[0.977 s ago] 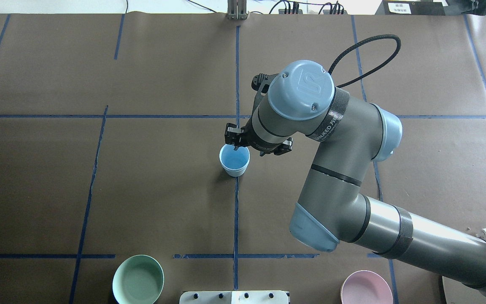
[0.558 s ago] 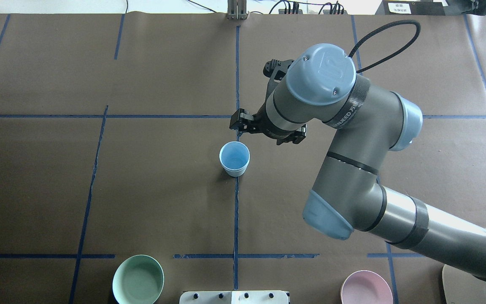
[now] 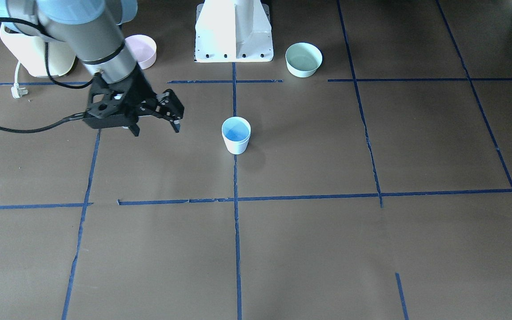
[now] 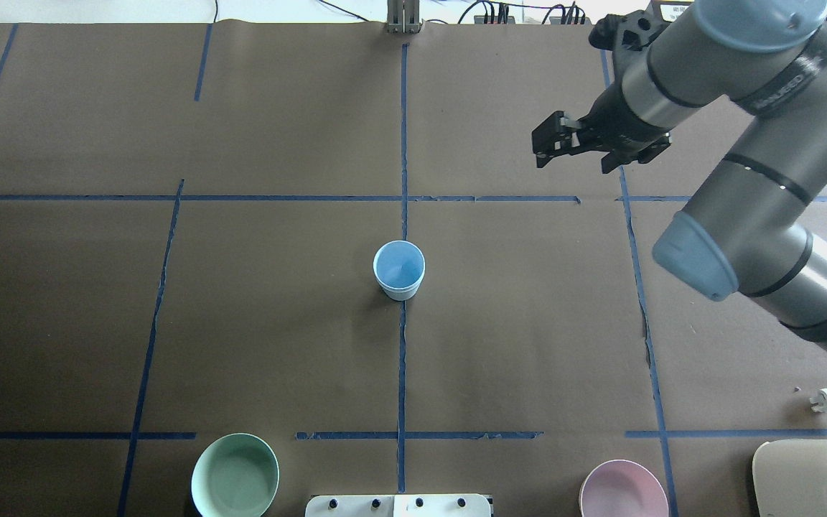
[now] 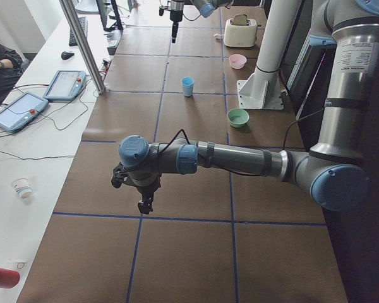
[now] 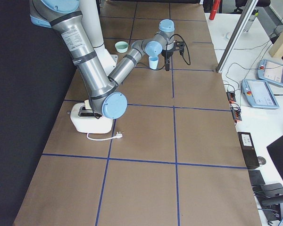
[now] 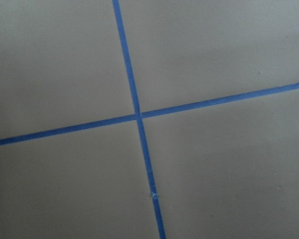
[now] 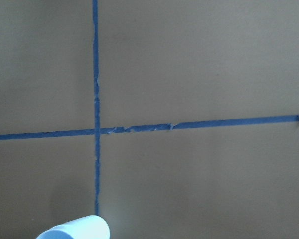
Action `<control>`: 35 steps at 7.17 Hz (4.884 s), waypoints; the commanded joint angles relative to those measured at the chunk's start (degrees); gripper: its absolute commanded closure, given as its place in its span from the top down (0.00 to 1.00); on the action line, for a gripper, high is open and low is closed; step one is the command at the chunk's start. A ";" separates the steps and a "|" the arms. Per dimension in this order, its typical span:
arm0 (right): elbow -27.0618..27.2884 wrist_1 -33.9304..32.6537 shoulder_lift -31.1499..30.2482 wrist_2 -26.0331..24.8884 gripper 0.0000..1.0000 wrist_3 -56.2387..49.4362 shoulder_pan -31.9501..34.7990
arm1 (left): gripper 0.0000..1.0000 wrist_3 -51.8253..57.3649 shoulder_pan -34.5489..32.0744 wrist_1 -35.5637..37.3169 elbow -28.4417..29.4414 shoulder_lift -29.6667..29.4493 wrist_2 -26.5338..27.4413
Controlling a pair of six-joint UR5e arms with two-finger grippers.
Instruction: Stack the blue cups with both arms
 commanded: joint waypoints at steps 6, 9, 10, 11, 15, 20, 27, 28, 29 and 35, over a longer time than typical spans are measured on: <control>-9.07 0.37 -22.51 12.32 1.00 -48.28 27.24 | 1.00 -3.18 -1.31 -4.54 0.24 4.71 0.94; -13.32 0.72 -27.89 14.57 1.00 -56.67 33.08 | 1.00 -3.10 -1.31 -4.63 0.68 4.89 0.04; -12.64 0.73 -29.54 15.61 1.00 -56.58 34.65 | 1.00 -3.18 -1.31 -4.63 0.41 4.89 0.12; -13.24 0.82 -31.73 15.88 1.00 -56.93 37.37 | 1.00 -3.10 -1.31 -4.71 0.59 4.89 0.12; -14.74 6.97 -36.24 15.36 1.00 -56.93 39.85 | 1.00 -3.01 -1.31 -4.72 0.85 4.89 0.12; -14.74 6.79 -35.97 15.71 1.00 -56.85 40.47 | 1.00 -3.01 -1.31 -4.72 0.85 4.89 0.39; -14.65 6.79 -35.97 15.71 1.00 -56.76 40.47 | 1.00 -3.01 -1.31 -4.80 0.85 4.89 0.47; -14.56 6.79 -35.97 15.71 1.00 -56.76 40.47 | 1.00 -3.01 -1.31 -4.80 0.85 4.89 0.47; -14.56 6.79 -35.97 15.71 1.00 -56.76 40.47 | 1.00 -3.01 -1.31 -4.80 0.85 4.89 0.47; -14.47 6.79 -35.97 15.62 1.00 -56.84 40.47 | 1.00 -3.01 -1.31 -4.80 0.85 4.89 0.48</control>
